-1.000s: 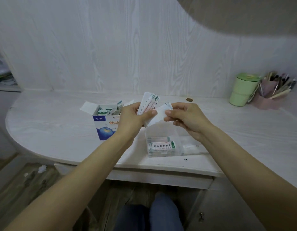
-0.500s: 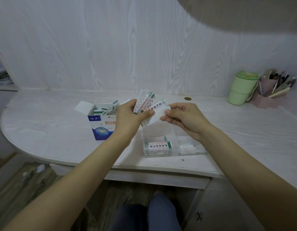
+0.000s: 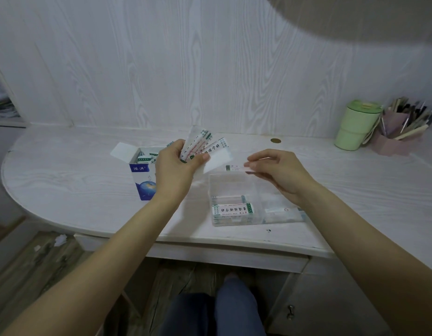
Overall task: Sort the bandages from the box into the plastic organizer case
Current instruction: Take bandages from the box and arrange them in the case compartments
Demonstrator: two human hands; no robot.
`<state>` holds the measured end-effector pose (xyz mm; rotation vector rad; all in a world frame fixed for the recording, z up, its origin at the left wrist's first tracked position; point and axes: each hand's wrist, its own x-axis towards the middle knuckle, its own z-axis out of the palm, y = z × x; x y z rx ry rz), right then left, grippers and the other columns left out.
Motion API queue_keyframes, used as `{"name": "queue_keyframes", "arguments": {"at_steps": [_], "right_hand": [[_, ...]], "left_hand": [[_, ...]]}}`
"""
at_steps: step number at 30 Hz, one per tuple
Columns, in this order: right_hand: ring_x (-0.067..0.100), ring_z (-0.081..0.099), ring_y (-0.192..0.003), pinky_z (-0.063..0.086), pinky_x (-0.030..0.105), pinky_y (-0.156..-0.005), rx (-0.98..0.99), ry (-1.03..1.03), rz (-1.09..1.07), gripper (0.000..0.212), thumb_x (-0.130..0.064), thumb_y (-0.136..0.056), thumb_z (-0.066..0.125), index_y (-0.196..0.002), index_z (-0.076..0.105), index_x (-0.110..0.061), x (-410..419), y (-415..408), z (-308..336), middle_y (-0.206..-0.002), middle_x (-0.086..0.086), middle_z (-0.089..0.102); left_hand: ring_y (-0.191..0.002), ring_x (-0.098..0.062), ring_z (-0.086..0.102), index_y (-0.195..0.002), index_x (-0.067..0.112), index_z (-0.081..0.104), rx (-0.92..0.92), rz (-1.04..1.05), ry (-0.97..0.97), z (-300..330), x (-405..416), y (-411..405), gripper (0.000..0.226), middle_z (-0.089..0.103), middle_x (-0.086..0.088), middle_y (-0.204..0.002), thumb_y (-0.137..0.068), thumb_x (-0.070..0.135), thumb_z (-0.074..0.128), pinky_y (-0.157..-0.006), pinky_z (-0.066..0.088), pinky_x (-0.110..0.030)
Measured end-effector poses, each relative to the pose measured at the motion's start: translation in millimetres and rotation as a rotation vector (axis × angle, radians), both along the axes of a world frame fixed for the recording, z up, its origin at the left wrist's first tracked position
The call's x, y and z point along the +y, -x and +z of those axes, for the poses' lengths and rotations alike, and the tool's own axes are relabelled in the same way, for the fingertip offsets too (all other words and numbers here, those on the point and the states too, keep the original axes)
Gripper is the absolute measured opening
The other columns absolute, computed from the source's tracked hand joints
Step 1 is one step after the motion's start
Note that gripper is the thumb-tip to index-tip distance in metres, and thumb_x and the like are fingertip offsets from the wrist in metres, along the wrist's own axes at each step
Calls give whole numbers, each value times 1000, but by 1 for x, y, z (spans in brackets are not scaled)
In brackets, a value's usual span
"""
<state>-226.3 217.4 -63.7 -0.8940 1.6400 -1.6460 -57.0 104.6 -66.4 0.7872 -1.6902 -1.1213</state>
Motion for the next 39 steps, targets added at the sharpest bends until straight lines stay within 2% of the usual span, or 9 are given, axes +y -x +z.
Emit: {"name": "queue_keyframes", "arguments": {"at_steps": [5,9,12,14,18,23,28,34,39], "right_hand": [[15,65,-67,55,16,-67,290,-171,-32,14,6,-76,72,-80,68,-7,-8,-1,-12,-72,8,66],[5,60,-61,44,3,-58,587,-282,2,11,1,-76,73,-77,71,-10,-22,-13,-21,-72,2,66],[-2,55,-61,40,1,-55,729,-327,56,13,1,-77,70,-75,71,-11,-30,-20,-25,-75,2,66],[-4,52,-62,38,0,-55,820,-353,79,12,2,-79,69,-76,71,-10,-32,-22,-26,-74,-2,63],[4,54,-68,37,4,-56,960,-399,108,13,1,-80,66,-80,73,-10,-32,-21,-26,-77,-2,64],[15,64,-78,52,31,-75,1042,-417,151,16,-1,-78,65,-78,74,-14,-31,-20,-28,-77,0,70],[10,62,-75,51,26,-73,1058,-439,193,13,-7,-82,66,-83,75,-16,-33,-20,-25,-80,-1,72],[19,64,-79,47,26,-69,1064,-508,308,21,-14,-91,53,-91,74,-13,-28,-22,-19,-85,5,72],[29,53,-68,42,34,-61,1029,-598,363,39,-24,-94,43,-88,63,9,-29,-19,-23,-86,22,65]], "left_hand": [[-89,-29,66,-87,23,65,-30,-2,14,-5,-2,-5,16,70,-1,-89,-79,14,75,-81,54,-48],[-92,-29,66,-82,31,63,-37,-3,2,-6,-7,-8,22,70,2,-88,-77,14,76,-82,53,-51],[-91,-32,66,-87,20,67,-30,-26,6,-8,-9,-10,17,71,-7,-93,-74,21,77,-81,52,-55],[-90,-34,65,-92,9,68,-27,-32,17,-9,-9,-11,29,71,-10,-93,-70,27,76,-80,52,-56],[-88,-37,64,-91,2,67,-44,-33,42,-12,-10,-11,25,70,-15,-91,-75,18,78,-77,52,-54],[-85,-28,65,-88,12,67,-60,-42,25,-11,-7,-10,13,71,-7,-89,-78,13,75,-76,54,-46],[-84,-27,66,-90,12,67,-61,-46,30,-8,-4,-11,14,71,-6,-89,-78,13,75,-76,53,-43],[-75,-16,64,-90,13,66,-71,-56,27,-8,-5,-13,14,69,1,-87,-79,13,74,-72,53,-36],[-74,-11,63,-87,20,65,-61,-77,15,-8,-3,-13,14,68,5,-84,-79,13,75,-65,53,-25]]}}
